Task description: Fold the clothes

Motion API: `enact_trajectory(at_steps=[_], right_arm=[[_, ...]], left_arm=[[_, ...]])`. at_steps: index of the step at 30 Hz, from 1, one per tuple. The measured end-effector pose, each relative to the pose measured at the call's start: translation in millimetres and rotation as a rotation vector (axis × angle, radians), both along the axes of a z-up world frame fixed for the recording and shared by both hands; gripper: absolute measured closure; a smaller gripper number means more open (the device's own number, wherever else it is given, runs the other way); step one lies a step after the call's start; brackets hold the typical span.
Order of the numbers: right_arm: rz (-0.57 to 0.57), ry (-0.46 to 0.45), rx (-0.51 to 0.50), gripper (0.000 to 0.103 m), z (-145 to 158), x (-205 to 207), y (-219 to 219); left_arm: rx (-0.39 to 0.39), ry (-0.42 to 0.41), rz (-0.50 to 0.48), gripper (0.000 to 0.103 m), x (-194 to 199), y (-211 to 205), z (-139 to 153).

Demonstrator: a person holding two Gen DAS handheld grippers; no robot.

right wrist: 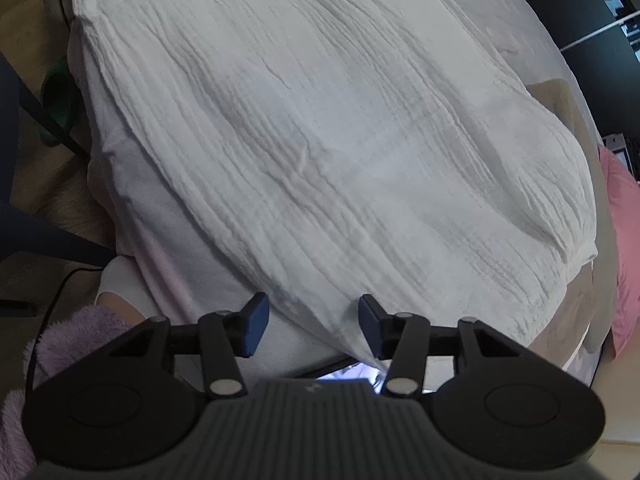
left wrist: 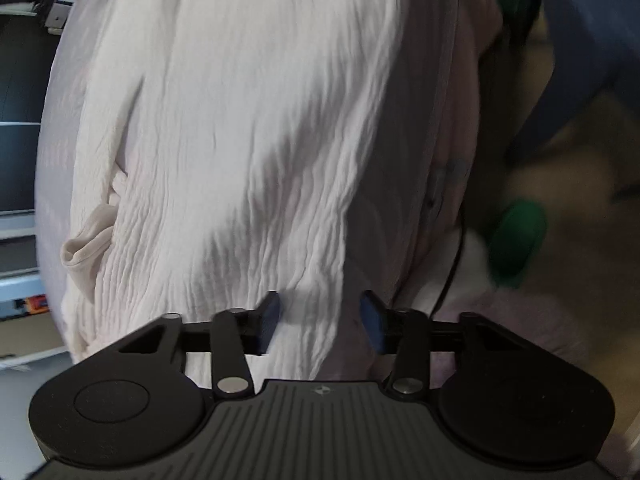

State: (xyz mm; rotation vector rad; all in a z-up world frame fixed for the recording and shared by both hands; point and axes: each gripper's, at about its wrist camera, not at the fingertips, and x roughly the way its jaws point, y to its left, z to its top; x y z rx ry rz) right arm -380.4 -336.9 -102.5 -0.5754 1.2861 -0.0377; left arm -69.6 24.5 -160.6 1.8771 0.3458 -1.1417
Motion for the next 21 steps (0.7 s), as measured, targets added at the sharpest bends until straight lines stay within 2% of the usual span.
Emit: enact_trajectory(at_steps=[2, 5, 10, 15, 20, 21], right_arm=[[0.028, -0.006, -0.019, 0.05, 1.4, -4.6, -1.0], [0.069, -0.016, -0.047, 0.042, 3.6, -11.6, -2.5], [0.141, -0.009, -0.122, 0.038, 3.9, -25.2, -9.2], [0.235, 0.033, -0.203, 0.039, -11.4, -28.9, -6.3], [0.29, 0.067, -0.239, 0.04, -31.0, -19.2, -1.2], [0.293, 0.07, -0.254, 0.047, -32.6, -18.2, -1.9]], left_arm=[[0.019, -0.032, 0.009, 0.077, 4.2, 1.0, -2.5], [0.009, -0.028, 0.075, 0.092, 13.0, -2.9, 4.4], [-0.084, 0.03, 0.213, 0.096, 30.3, -13.3, 29.5], [-0.204, 0.119, 0.395, 0.097, 55.4, -20.7, 59.9], [-0.383, 0.211, 0.554, 0.098, 81.5, -23.8, 98.4], [-0.42, 0.227, 0.58, 0.098, 87.0, -23.7, 106.5]])
